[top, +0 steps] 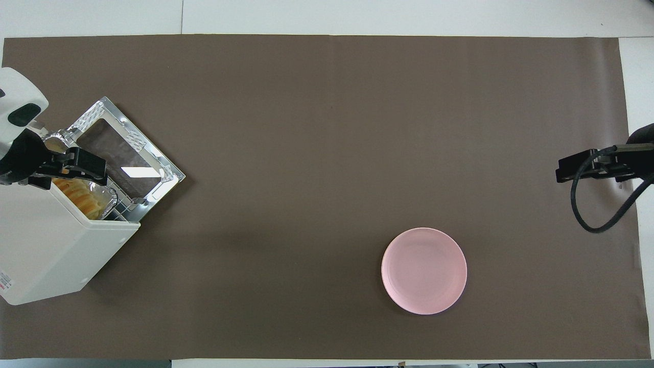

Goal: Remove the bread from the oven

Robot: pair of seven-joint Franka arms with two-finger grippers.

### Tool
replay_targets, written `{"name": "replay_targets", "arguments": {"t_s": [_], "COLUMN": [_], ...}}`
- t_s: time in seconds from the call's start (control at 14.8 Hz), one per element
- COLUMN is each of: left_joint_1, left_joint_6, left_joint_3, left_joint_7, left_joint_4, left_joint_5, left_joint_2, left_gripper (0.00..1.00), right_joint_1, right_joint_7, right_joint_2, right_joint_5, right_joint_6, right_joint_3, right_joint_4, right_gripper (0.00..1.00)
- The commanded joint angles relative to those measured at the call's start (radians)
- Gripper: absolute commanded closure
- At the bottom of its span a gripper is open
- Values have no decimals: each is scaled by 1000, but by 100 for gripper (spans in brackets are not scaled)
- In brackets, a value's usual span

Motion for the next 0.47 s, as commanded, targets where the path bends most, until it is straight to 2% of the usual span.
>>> {"name": "replay_targets", "arguments": {"t_s": [0.0, 0.4], "left_joint_1": [4, 4], "left_joint_6": [6, -1], "left_joint_3": [-3, -2], "left_joint_7": [11, -3], "left_joint_4": [11, 7], "left_joint_5": [1, -1], "left_joint_2": [7, 2], "left_gripper": [0, 0], "right_joint_1": [-18, -17], "right_joint_7": [-22, -22], "right_joint_2": [0, 0], "right_joint_5": [-17, -17], "right_joint_6": [-9, -9], "right_joint_3": [13, 13], "right_joint_4": [4, 4], "right_gripper": [0, 0]}}
